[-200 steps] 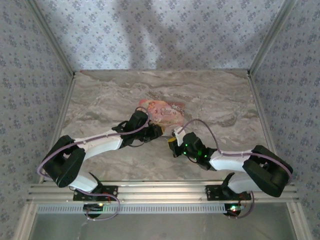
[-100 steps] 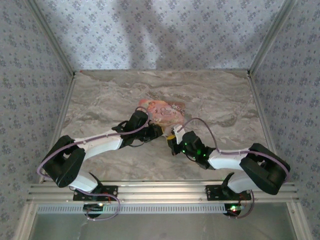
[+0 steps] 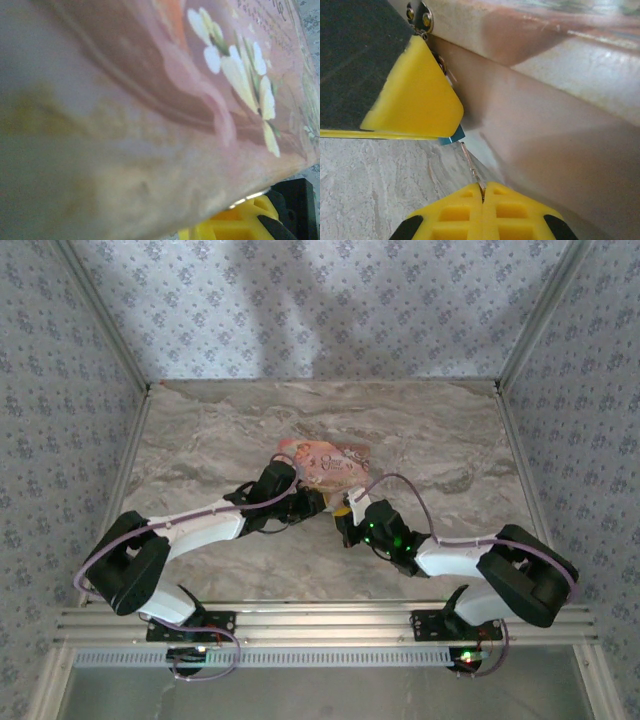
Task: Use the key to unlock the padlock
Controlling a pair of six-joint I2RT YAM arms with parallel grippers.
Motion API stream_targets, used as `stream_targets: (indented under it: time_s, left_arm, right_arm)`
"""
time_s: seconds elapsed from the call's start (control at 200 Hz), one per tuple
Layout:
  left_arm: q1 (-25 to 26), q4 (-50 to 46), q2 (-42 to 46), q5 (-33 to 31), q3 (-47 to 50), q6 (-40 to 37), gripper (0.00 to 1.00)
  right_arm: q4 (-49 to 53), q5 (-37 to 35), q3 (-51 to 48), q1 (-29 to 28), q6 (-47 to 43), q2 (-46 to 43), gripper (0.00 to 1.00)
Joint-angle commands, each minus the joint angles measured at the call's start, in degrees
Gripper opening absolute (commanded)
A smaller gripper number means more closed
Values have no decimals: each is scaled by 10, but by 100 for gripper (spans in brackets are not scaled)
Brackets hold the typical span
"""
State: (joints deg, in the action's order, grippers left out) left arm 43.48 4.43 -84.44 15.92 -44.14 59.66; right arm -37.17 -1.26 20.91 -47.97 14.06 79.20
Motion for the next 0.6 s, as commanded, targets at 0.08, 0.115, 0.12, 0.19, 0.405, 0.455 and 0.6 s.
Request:
stream_targets:
  time_s: [0.08, 0.115, 0.12, 0.19, 0.405, 0.455, 0.6]
  left_arm:
    - [1, 8, 19, 24, -29, 13, 23]
    - [1, 8, 19, 24, -29, 13, 23]
    - [1, 8, 19, 24, -28, 14, 23]
    - [1, 7, 19, 24, -30, 14, 23]
    - [3, 6, 19, 24, -30, 13, 23]
    - [3, 5, 19, 24, -30, 14, 23]
    - [4, 2, 22, 22, -30, 14, 23]
  right_arm:
    - [-18, 5, 15, 3, -5, 6, 0]
    - [-19, 6, 16, 3, -5, 6, 0]
    - [-19, 6, 16, 3, -5, 6, 0]
    - [-22, 8, 17, 4, -6, 8, 0]
    - [-26, 13, 20, 4, -8, 12, 0]
    - [-28, 14, 19, 4, -7, 11, 0]
    - [-39, 15, 15, 4, -7, 7, 0]
